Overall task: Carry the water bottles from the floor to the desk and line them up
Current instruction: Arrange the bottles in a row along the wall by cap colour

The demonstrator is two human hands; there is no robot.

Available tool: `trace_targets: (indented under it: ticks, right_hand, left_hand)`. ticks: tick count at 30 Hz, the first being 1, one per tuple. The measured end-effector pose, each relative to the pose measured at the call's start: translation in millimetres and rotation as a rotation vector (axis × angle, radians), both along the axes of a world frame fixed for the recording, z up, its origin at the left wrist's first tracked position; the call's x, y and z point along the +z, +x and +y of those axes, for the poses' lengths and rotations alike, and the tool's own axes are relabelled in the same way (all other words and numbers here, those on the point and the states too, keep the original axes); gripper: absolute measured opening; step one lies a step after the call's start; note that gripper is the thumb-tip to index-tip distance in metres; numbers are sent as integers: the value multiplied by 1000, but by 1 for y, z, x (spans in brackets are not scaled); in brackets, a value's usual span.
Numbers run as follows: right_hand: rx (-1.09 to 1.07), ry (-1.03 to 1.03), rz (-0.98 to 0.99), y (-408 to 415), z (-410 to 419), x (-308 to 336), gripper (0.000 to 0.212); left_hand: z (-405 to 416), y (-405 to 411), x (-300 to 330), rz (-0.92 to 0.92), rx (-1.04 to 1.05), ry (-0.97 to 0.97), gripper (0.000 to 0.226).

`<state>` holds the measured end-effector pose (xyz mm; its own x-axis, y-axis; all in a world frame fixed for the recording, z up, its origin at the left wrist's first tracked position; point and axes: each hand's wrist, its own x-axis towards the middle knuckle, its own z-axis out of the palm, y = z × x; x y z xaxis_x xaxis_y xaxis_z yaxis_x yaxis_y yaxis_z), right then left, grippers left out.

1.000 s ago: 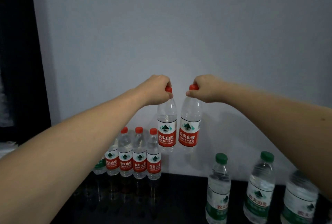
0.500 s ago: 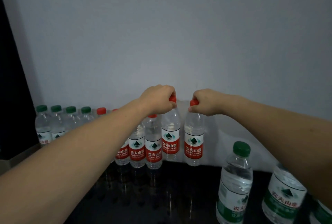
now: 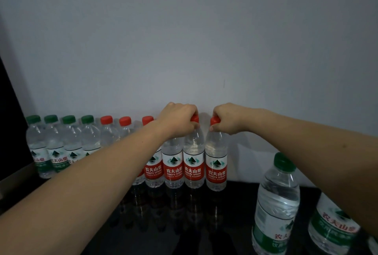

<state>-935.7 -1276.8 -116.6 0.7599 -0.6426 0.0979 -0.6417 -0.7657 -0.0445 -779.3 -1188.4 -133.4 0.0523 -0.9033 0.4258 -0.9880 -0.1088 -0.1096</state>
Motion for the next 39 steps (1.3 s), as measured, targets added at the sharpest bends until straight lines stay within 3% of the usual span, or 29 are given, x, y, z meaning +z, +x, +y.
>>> trace_targets:
  ticks: [13, 18, 24, 31, 39]
  right_hand:
    - [-33, 61, -47, 1, -3, -9, 38]
    - [-43, 17, -31, -4, 1, -5, 46]
    - [-39, -14, -101, -25, 35, 21, 63]
    - [-40, -104, -212, -81, 96, 69, 59]
    - [-86, -156, -151, -166, 159, 99, 52]
  left_hand:
    - [0, 7, -10, 125, 21, -37, 43]
    - [7, 3, -4, 263, 9, -50, 41]
    - [40, -11, 35, 300, -8, -123, 35]
    - [102, -47, 98, 286, -14, -222, 38]
    - [164, -104, 125, 252, -55, -226, 36]
